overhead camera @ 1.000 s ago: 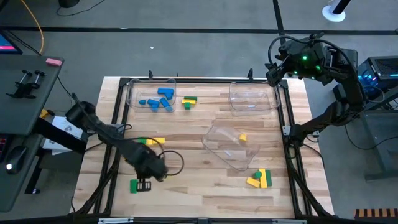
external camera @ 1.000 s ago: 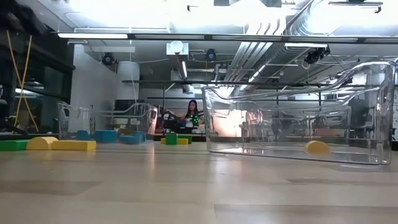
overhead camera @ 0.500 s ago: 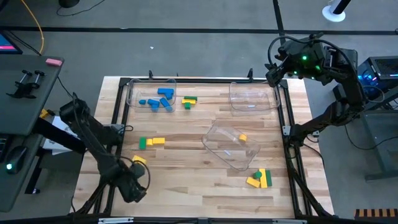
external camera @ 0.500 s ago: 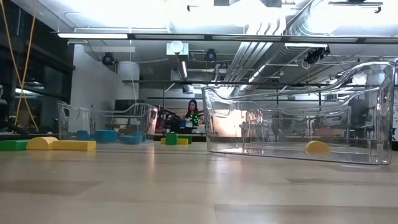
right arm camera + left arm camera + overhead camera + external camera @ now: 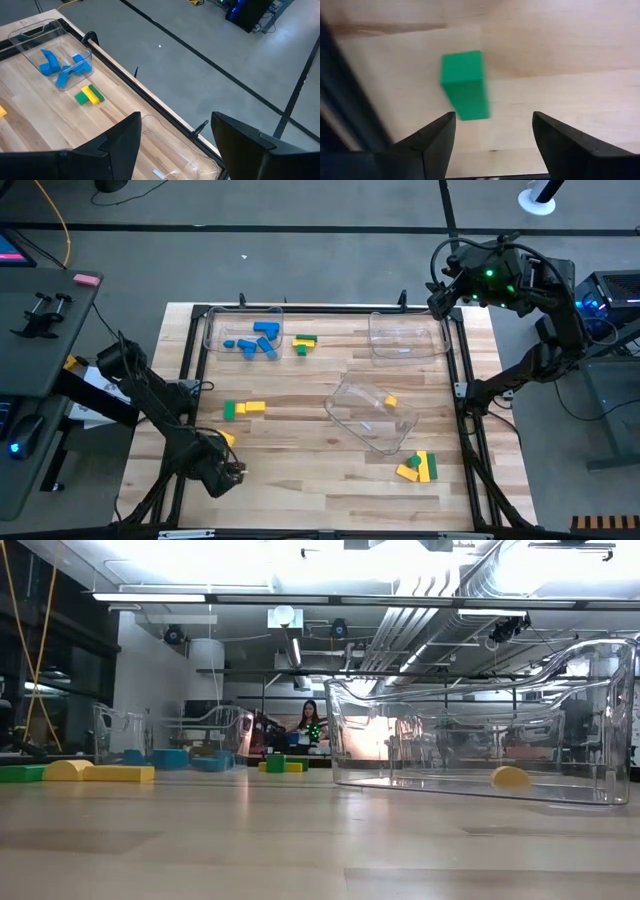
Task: Sort blocks
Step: Put the green block into the bottom transparent bin
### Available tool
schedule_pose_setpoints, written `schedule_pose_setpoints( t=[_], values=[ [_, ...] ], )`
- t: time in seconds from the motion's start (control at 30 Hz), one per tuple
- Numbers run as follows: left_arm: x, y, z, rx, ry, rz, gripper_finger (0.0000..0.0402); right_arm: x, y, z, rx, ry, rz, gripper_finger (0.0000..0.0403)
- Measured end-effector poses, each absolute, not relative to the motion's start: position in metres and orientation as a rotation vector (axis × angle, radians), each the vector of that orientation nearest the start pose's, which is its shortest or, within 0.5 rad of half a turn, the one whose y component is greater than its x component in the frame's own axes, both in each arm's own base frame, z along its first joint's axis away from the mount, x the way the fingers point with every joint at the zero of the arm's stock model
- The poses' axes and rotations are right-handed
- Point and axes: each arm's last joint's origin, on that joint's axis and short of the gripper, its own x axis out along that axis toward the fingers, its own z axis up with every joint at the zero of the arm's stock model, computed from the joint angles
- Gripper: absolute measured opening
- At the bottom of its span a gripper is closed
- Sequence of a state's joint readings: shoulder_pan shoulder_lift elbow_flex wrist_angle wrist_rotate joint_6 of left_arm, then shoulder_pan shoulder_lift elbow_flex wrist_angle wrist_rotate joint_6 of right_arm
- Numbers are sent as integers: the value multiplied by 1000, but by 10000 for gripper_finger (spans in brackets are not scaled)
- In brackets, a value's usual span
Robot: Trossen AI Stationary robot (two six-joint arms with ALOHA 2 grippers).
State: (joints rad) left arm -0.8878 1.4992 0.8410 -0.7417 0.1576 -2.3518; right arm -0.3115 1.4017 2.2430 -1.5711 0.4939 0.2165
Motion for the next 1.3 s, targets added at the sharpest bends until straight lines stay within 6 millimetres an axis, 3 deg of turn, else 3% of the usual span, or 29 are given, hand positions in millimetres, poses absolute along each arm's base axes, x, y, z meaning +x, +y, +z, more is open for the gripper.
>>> schedule_pose_setpoints(
  t=[0.17, 0.57, 0.67, 0.73, 0.83, 0.93, 1.07, 1.17, 1.3],
  values=[
    [147, -197, 160, -1242, 1455, 1123, 252, 152, -63, 524, 125, 660, -844, 238],
    [154, -202, 133, -1150, 1452, 1199, 250, 152, -63, 524, 120, 662, -842, 238],
    [157, -204, 131, -1146, 1457, 1140, 222, 152, -63, 524, 131, 657, -846, 238],
    [160, -204, 132, -1165, 1446, 1101, 174, 152, -63, 524, 136, 655, -848, 238],
    [161, -202, 140, -1185, 1405, 1059, 84, 152, -63, 524, 138, 655, -846, 238],
    [166, -191, 153, -1184, 1271, 995, 81, 152, -63, 524, 143, 653, -845, 238],
    [176, -168, 188, -1224, 1095, 822, 82, 152, -63, 524, 168, 646, -839, 238],
    [188, -139, 227, -1192, 821, 638, 81, 152, -62, 524, 195, 642, -818, 238],
    [204, -84, 274, -1016, 577, 546, 82, 156, -61, 522, 292, 633, -761, 238]
  ],
)
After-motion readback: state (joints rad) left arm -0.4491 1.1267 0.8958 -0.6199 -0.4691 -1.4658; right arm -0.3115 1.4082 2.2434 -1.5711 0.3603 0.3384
